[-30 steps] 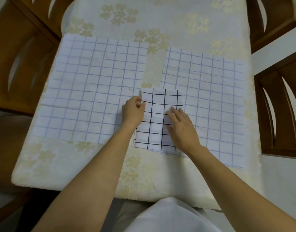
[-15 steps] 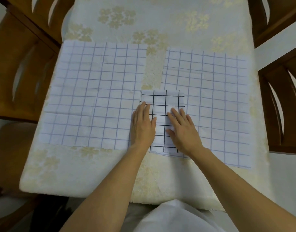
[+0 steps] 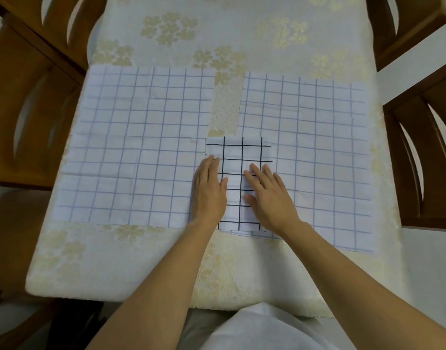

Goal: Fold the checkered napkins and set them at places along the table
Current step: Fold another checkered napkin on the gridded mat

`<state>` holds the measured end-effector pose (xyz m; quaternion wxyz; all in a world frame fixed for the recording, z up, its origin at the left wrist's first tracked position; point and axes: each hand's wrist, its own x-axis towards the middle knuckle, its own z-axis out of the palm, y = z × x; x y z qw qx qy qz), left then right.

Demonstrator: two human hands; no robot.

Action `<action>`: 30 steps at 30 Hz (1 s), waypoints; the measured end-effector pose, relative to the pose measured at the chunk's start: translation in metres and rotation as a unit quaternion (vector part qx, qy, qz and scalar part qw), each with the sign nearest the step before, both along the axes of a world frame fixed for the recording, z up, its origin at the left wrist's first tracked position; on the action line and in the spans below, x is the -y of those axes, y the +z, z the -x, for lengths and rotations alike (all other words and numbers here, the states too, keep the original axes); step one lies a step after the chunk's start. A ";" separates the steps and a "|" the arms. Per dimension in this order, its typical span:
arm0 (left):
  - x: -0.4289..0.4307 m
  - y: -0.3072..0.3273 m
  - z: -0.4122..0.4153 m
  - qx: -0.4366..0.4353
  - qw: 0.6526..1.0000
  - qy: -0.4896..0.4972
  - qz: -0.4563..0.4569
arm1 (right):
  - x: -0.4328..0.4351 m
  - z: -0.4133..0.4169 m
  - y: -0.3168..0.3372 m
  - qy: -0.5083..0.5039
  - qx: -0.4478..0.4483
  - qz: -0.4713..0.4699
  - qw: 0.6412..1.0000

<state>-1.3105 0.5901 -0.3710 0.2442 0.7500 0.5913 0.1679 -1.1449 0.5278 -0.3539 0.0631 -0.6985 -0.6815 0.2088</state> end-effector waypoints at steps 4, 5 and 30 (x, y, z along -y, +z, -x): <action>0.008 0.012 -0.011 -0.116 0.980 -0.083 -0.136 | -0.002 -0.005 0.003 -0.010 -0.021 -0.024 0.999; 0.014 0.015 -0.020 -0.119 0.973 -0.125 -0.152 | -0.003 -0.007 0.003 -0.010 -0.027 -0.027 0.999; 0.041 0.004 -0.039 -0.199 0.963 -0.180 0.001 | -0.058 -0.070 0.013 -0.009 0.070 -0.064 0.995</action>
